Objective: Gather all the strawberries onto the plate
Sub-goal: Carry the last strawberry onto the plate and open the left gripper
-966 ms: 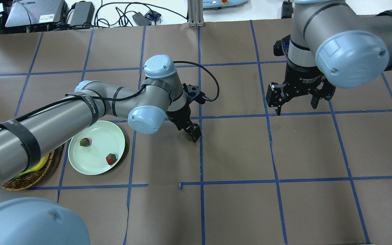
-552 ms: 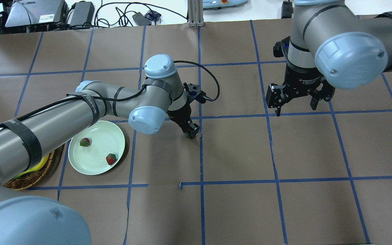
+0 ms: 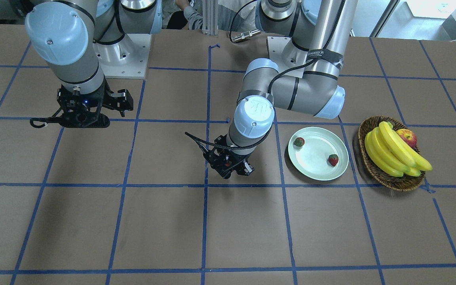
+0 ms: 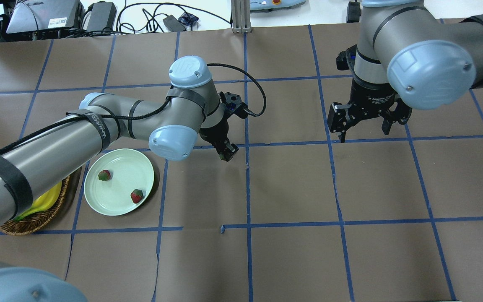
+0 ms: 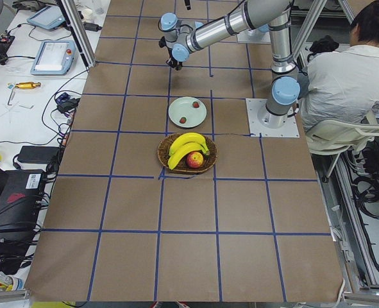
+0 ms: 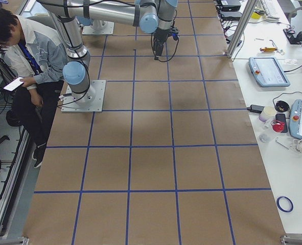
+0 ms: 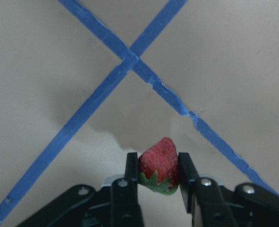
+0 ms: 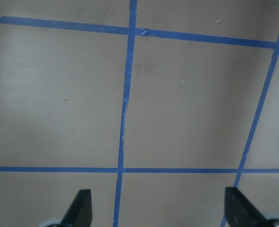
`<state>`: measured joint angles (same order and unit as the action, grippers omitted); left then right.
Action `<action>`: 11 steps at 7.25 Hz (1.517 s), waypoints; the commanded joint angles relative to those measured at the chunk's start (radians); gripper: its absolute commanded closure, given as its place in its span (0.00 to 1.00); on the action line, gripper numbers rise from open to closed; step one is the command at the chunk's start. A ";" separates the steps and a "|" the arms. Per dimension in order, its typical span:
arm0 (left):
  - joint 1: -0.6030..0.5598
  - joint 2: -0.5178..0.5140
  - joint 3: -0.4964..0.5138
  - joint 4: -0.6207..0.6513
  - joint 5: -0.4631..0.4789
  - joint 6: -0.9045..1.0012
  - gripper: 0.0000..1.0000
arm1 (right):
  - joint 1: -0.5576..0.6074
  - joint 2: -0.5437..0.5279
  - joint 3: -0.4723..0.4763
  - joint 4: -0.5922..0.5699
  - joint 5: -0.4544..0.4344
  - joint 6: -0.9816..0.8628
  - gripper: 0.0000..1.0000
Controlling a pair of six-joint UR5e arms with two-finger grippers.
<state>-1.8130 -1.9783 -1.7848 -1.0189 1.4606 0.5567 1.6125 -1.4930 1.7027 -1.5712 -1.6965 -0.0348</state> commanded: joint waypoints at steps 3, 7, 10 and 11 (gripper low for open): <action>0.277 0.093 -0.015 -0.258 0.166 0.161 1.00 | 0.001 0.002 0.000 -0.006 0.008 -0.002 0.00; 0.383 0.082 -0.074 -0.274 0.231 0.226 0.53 | 0.001 0.002 -0.002 -0.013 0.008 -0.002 0.00; 0.388 0.096 -0.062 -0.273 0.248 0.145 0.00 | 0.003 0.002 -0.008 -0.013 0.003 0.000 0.00; 0.399 0.105 -0.017 -0.265 0.250 0.000 0.00 | 0.001 0.002 -0.014 -0.010 0.003 -0.002 0.00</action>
<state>-1.4237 -1.8843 -1.8386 -1.2903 1.7047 0.6895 1.6150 -1.4910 1.6946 -1.5840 -1.6929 -0.0352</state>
